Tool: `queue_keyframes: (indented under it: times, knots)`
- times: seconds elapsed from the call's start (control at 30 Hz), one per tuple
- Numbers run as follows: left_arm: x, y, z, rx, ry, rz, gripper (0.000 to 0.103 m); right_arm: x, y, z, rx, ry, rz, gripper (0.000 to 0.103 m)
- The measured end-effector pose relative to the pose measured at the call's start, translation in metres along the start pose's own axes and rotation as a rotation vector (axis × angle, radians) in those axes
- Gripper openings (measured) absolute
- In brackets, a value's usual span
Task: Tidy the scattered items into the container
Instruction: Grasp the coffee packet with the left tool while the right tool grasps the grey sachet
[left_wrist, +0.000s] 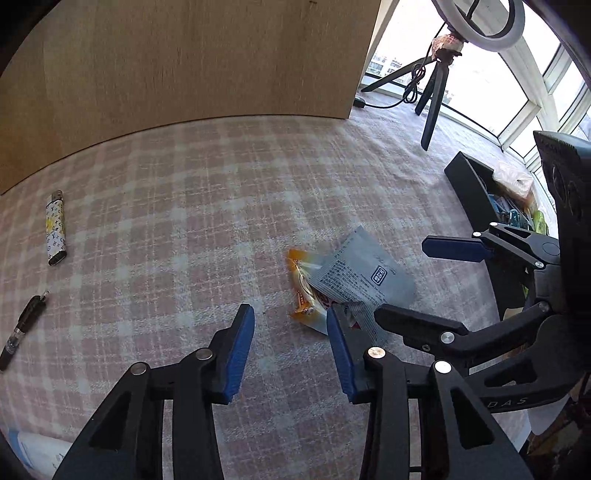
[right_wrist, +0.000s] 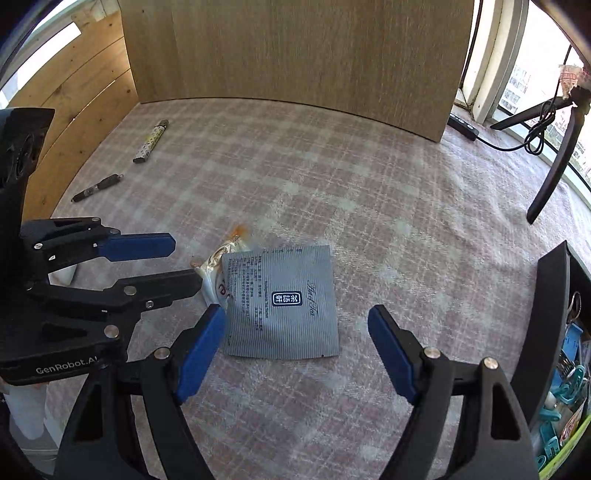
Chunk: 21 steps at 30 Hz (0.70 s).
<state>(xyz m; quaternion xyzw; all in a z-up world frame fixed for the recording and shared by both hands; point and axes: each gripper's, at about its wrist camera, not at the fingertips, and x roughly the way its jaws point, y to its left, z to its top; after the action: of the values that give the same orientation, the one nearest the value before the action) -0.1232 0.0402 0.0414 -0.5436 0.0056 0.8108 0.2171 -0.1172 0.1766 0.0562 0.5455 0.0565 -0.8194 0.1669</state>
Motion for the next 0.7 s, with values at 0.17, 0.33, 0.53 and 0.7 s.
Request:
queue_keyframes:
  times: [0.17, 0.33, 0.53, 0.7]
  knots:
    - [0.008, 0.002, 0.002, 0.016, 0.029, -0.030, 0.036, 0.007, 0.000, 0.003, -0.013, 0.011, 0.010, 0.079]
    - [0.014, 0.000, 0.002, 0.048, 0.054, -0.041, 0.036, 0.015, -0.004, 0.003, -0.026, 0.031, 0.021, 0.079]
    - [0.015, -0.006, 0.013, 0.064, 0.047, -0.065, 0.038, 0.018, -0.010, 0.003, -0.061, 0.044, -0.002, 0.079]
    - [0.025, -0.020, 0.022, 0.124, 0.061, -0.038, 0.042, 0.017, -0.014, 0.004, -0.064, 0.049, 0.000, 0.079]
